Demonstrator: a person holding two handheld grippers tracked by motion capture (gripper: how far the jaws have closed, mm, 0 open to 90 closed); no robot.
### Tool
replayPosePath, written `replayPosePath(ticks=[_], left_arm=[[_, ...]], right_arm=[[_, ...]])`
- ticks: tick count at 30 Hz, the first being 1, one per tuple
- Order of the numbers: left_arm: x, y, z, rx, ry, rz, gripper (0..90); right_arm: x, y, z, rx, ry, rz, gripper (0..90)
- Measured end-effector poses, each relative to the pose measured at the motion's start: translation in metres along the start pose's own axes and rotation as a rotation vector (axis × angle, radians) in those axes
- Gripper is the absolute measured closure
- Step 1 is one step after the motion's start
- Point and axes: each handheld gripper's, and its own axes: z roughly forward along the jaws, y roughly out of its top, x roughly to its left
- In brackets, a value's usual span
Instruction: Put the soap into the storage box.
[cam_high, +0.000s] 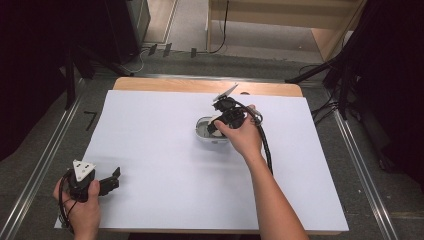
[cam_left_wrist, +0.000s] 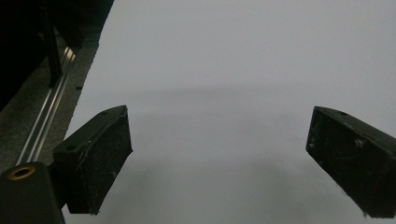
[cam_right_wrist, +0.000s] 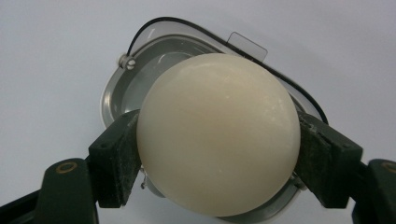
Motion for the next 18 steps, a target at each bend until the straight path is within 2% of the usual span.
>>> replayPosePath(ticks=[2, 18], left_arm=[[0.000, 0.000, 0.000, 0.001, 0.000, 0.001, 7.4], [0.001, 0.000, 0.000, 0.002, -0.002, -0.001, 7.4]], right_arm=[[0.000, 0.001, 0.001, -0.001, 0.007, 0.016, 23.9], [0.003, 0.002, 0.011, 0.020, 0.003, 0.011, 23.8]])
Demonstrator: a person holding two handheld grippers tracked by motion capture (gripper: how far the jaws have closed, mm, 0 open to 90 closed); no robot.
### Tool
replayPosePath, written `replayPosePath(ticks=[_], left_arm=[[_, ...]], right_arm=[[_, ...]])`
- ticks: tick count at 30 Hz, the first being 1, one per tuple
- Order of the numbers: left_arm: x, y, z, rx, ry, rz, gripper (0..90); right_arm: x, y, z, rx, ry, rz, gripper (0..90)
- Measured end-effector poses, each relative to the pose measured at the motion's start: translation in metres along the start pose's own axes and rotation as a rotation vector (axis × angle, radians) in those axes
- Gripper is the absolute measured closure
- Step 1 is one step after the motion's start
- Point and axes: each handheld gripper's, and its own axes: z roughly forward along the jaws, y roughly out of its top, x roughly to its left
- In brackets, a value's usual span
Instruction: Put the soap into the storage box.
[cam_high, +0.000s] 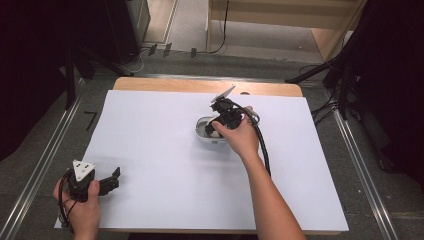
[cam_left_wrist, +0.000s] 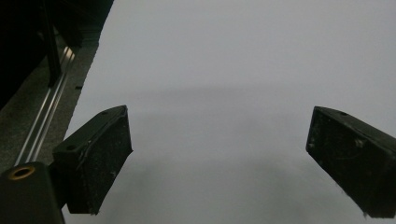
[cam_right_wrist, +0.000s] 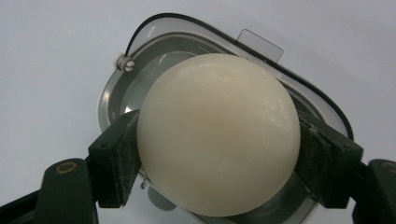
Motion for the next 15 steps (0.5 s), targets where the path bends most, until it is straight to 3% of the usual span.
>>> replayPosePath(ticks=[5, 15], left_arm=[[0.000, 0.000, 0.000, 0.000, 0.000, -0.001, 7.3], [0.000, 0.000, 0.000, 0.000, 0.000, -0.004, 7.4]], right_arm=[[0.001, -0.001, 0.005, 0.006, 0.005, -0.017, 23.5], [-0.001, -0.004, -0.006, -0.032, 0.006, 0.009, 21.8]])
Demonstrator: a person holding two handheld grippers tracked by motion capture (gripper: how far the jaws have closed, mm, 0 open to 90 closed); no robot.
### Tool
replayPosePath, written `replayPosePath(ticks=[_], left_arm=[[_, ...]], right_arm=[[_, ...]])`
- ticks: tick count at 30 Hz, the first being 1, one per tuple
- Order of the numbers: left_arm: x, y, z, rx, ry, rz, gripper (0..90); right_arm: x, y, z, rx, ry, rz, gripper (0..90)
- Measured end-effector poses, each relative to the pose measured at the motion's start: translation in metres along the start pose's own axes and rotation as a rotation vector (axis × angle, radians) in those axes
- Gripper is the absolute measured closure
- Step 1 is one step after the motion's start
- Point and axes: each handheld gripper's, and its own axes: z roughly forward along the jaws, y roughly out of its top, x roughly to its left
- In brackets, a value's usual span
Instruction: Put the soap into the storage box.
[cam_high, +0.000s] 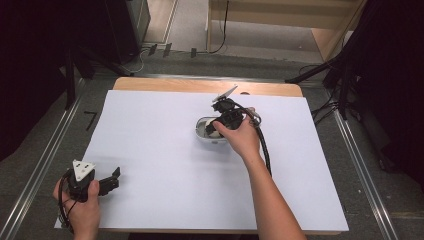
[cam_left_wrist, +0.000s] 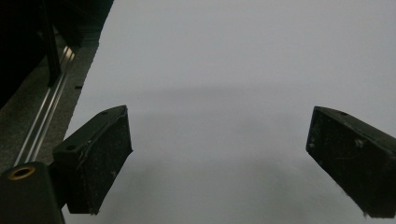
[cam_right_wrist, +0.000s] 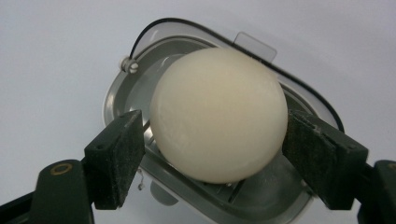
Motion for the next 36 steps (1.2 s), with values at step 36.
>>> replayPosePath(ticks=[36], left_arm=[[-0.001, 0.000, 0.001, 0.003, 0.004, 0.002, 7.3]], right_arm=[[-0.018, -0.053, -0.033, -0.078, 0.028, 0.025, 19.9]])
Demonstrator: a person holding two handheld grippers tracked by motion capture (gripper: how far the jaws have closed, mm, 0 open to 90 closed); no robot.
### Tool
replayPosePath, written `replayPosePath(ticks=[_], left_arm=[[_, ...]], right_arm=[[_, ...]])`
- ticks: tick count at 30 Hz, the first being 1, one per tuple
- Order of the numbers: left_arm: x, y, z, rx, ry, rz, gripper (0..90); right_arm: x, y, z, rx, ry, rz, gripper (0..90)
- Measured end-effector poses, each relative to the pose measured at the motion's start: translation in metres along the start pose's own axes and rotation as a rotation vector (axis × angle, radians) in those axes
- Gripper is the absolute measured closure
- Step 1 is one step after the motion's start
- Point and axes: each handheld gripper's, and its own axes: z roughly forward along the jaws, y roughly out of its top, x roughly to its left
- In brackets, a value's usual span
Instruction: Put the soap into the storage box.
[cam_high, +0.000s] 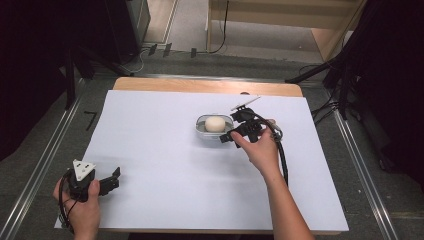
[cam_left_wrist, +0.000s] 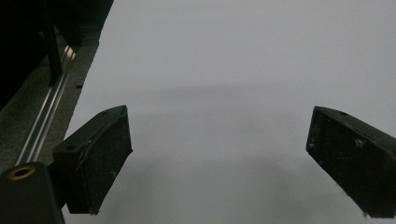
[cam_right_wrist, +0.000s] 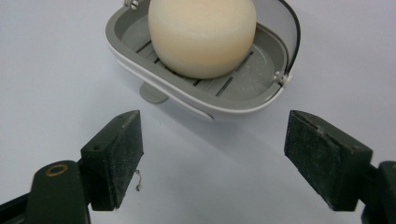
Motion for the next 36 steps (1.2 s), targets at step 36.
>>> replayPosePath(ticks=[36], left_arm=[[0.000, 0.000, 0.000, 0.001, 0.001, 0.002, 7.3]], right_arm=[[-0.029, -0.077, -0.019, -0.025, -0.047, 0.007, 13.0]])
